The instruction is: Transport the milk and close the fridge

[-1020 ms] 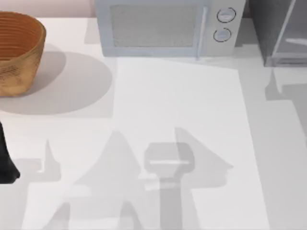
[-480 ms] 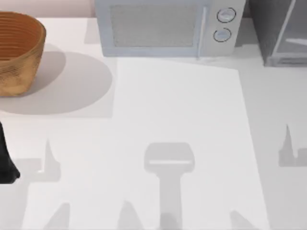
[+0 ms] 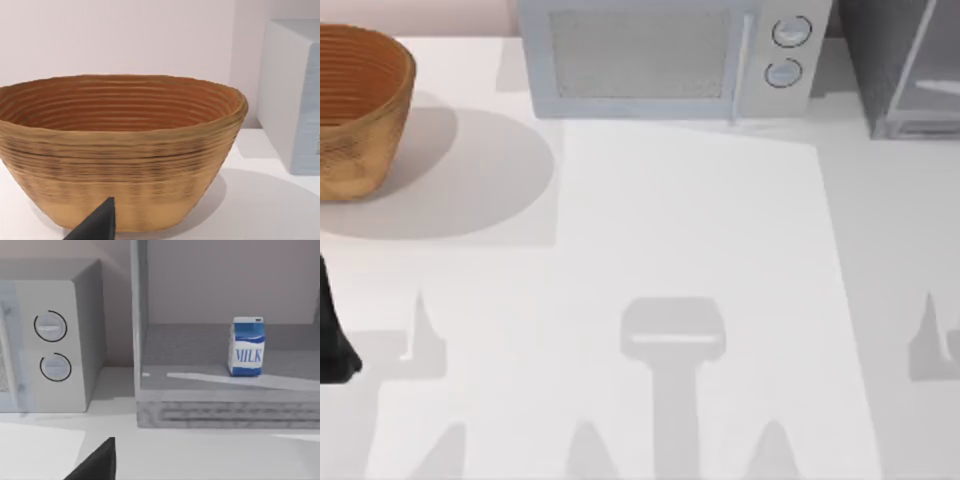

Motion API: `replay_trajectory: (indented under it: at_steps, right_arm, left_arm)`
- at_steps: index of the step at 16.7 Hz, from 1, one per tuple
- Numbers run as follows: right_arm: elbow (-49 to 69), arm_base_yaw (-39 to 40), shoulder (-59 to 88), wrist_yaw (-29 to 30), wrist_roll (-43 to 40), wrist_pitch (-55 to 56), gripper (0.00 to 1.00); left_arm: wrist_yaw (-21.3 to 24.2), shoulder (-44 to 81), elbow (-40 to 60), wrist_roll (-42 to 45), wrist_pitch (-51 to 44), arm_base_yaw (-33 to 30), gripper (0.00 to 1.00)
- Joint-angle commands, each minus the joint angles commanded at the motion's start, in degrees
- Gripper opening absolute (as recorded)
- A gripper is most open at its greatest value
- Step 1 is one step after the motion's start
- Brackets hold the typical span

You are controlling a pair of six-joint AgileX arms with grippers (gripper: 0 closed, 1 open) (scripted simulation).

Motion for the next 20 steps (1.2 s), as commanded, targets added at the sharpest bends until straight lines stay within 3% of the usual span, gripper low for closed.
replay_trajectory:
  at_steps: [4, 8, 20]
  right_arm:
    - [0.58, -0.21, -0.37, 0.0, 0.02, -0.62, 1.0]
    - [5.79, -0.42, -6.67, 0.28, -0.08, -9.21, 1.0]
    - [31.54, -0.01, -38.13, 0.22, -0.64, -69.79, 1.0]
  left_arm:
    - [0.0, 0.0, 0.0, 0.0, 0.0, 0.0, 1.0]
    - [0.0, 0.0, 0.0, 0.0, 0.0, 0.0, 1.0]
    - [0.0, 0.0, 0.0, 0.0, 0.0, 0.0, 1.0]
